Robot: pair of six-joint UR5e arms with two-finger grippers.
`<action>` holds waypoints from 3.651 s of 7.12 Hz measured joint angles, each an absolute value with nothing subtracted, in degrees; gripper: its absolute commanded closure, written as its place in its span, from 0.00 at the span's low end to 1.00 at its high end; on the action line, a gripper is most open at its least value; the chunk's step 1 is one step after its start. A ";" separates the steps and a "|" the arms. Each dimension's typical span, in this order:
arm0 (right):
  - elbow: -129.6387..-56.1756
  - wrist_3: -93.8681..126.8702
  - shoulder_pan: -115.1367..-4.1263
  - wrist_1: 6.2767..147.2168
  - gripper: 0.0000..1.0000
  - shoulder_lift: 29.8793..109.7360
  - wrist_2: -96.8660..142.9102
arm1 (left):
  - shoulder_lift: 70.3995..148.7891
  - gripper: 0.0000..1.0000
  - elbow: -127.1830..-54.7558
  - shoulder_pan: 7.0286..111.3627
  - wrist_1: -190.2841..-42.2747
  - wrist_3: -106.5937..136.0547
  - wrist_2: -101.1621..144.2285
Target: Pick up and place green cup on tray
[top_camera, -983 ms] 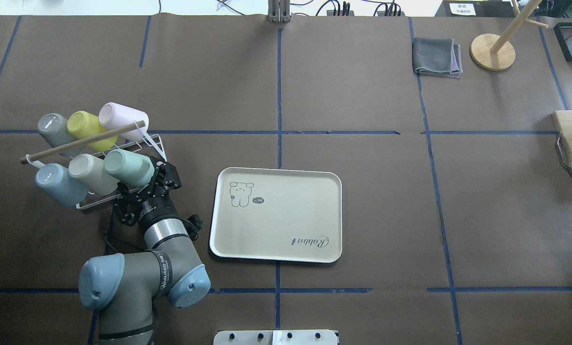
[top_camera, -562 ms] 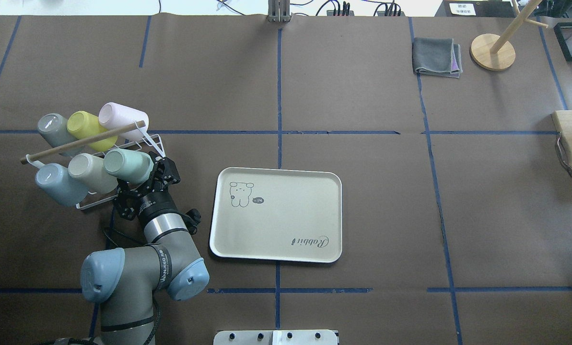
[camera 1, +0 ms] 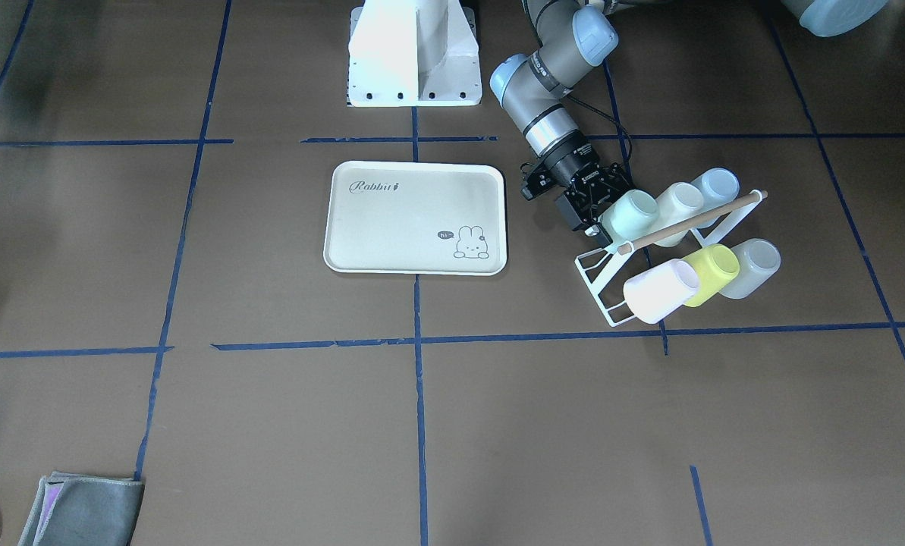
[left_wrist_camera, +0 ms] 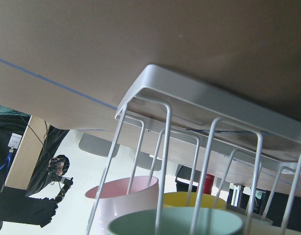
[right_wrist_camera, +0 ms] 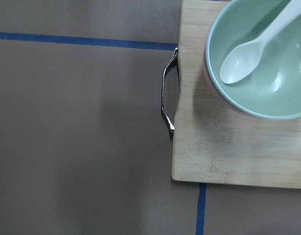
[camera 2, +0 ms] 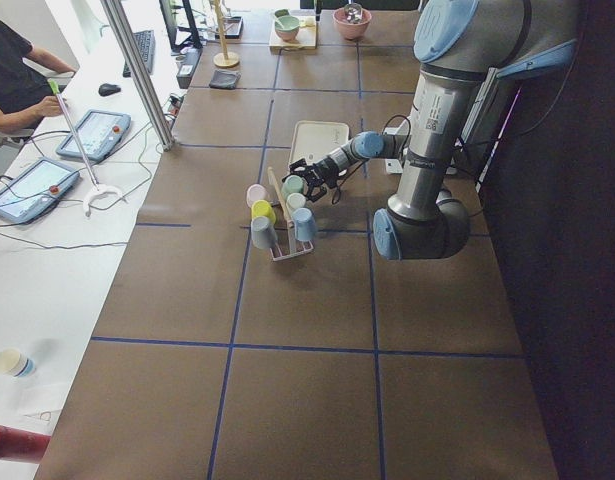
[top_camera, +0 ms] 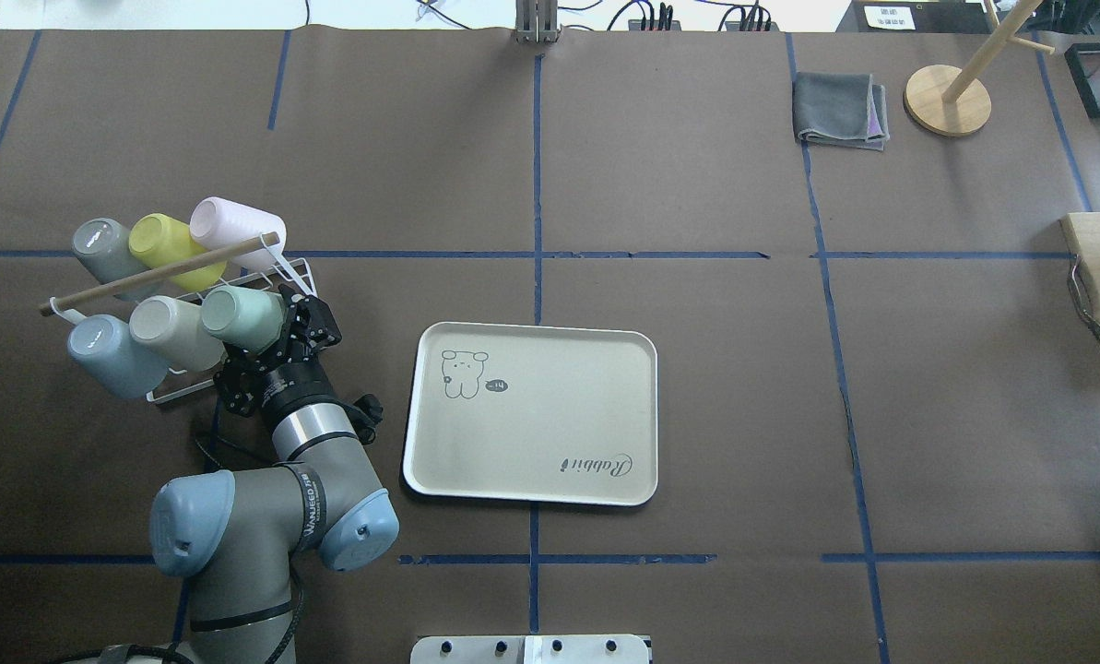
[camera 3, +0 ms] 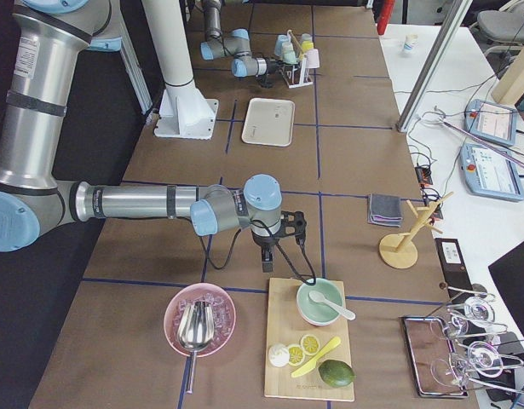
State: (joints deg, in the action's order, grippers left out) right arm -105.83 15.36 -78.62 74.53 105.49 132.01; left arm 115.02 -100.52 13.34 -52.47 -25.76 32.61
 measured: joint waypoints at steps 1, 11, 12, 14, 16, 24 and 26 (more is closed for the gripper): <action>-105.80 15.37 -78.62 74.53 0.00 105.45 132.01 | 114.93 0.12 -100.53 13.39 -52.47 -25.72 32.61; -105.64 15.53 -78.57 74.53 0.00 105.15 132.02 | 109.11 0.31 -115.88 14.50 -49.55 -26.49 32.44; -105.64 15.55 -78.57 74.53 0.00 105.10 132.02 | 108.18 0.31 -120.13 14.46 -48.27 -26.50 32.47; -105.65 15.56 -78.57 74.53 0.00 104.99 132.01 | 108.82 0.35 -125.76 13.86 -48.55 -21.11 33.57; -105.59 15.56 -78.57 74.53 0.00 104.89 131.97 | 111.36 0.38 -127.83 13.37 -54.59 -6.26 38.79; -105.76 15.54 -78.57 74.34 0.00 104.83 132.45 | 116.03 0.37 -103.46 9.04 -126.69 45.45 40.65; -105.98 15.54 -78.57 74.22 0.00 104.78 132.53 | 119.26 0.40 -98.07 8.06 -129.08 46.14 40.40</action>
